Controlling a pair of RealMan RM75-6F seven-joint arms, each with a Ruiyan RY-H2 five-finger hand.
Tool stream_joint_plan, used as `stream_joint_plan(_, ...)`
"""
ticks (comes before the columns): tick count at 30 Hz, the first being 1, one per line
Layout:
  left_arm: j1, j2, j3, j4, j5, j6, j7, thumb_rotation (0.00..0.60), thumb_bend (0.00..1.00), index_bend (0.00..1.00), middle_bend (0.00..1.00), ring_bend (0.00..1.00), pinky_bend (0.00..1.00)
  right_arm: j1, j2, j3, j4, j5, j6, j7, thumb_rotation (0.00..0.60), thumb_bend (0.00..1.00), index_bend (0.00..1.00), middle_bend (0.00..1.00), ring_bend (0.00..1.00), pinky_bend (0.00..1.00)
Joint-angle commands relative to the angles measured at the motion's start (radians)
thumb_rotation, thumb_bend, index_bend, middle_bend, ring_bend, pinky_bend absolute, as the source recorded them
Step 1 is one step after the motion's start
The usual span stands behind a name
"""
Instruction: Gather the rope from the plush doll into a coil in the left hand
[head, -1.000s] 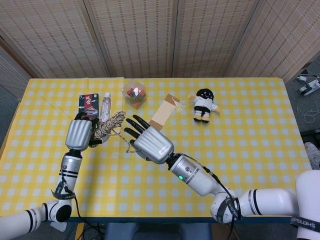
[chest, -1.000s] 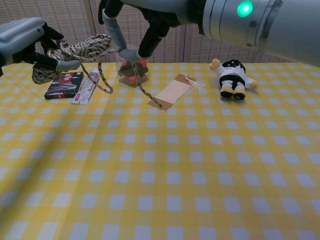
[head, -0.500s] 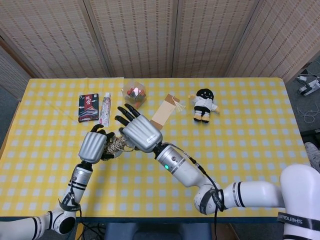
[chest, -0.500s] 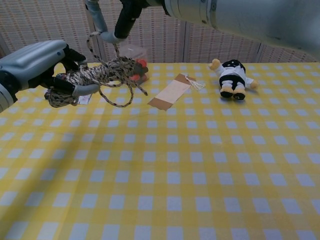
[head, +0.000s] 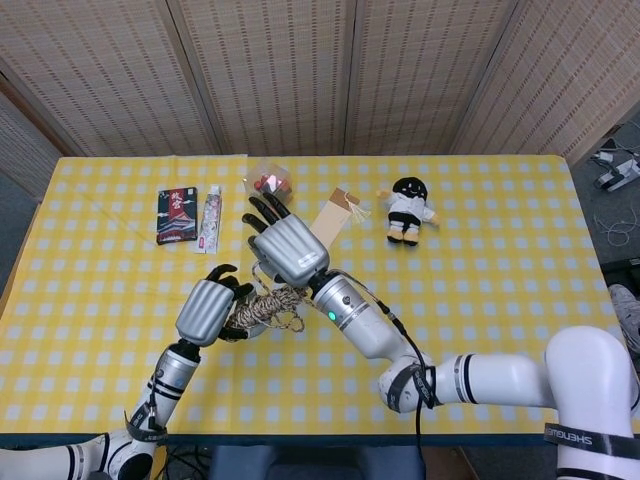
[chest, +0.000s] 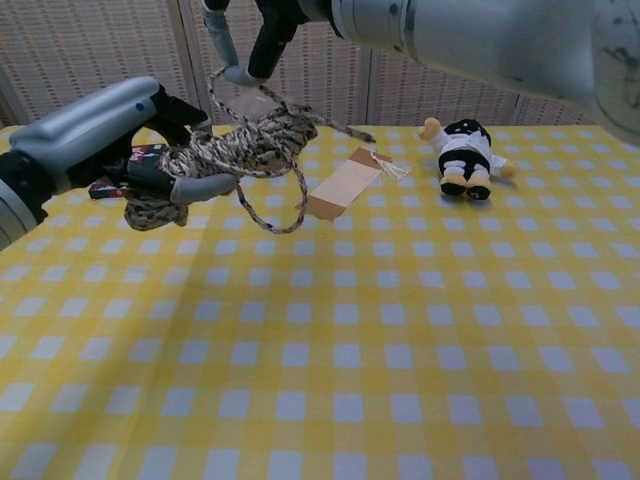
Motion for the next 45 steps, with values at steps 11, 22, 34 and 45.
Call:
stream_joint_plan(11, 0.01, 0.01, -0.018, -0.024, 0.099, 0.048, -0.193, 0.398, 0.23, 0.74, 0.75, 0.53, 0.23, -0.027, -0.024, -0.021, 0.068, -0.006, -0.001, 0.099, 0.6, 0.45, 0.63, 0.21, 0.0, 0.0)
stream_joint_plan(22, 0.02, 0.017, -0.053, -0.017, 0.09, 0.066, -0.273, 0.405, 0.23, 0.74, 0.75, 0.53, 0.23, -0.067, -0.038, -0.048, 0.123, -0.036, -0.007, 0.182, 0.6, 0.45, 0.63, 0.21, 0.0, 0.0)
stream_joint_plan(34, 0.023, 0.05, -0.097, -0.036, 0.033, 0.044, -0.304, 0.405, 0.23, 0.74, 0.75, 0.53, 0.23, -0.11, -0.066, -0.107, 0.181, -0.083, -0.027, 0.221, 0.6, 0.45, 0.64, 0.21, 0.0, 0.0)
stream_joint_plan(45, 0.017, 0.058, -0.132, -0.043, -0.015, 0.027, -0.302, 0.405, 0.23, 0.74, 0.75, 0.53, 0.23, -0.152, -0.089, -0.152, 0.195, -0.129, -0.036, 0.239, 0.6, 0.45, 0.64, 0.21, 0.0, 0.0)
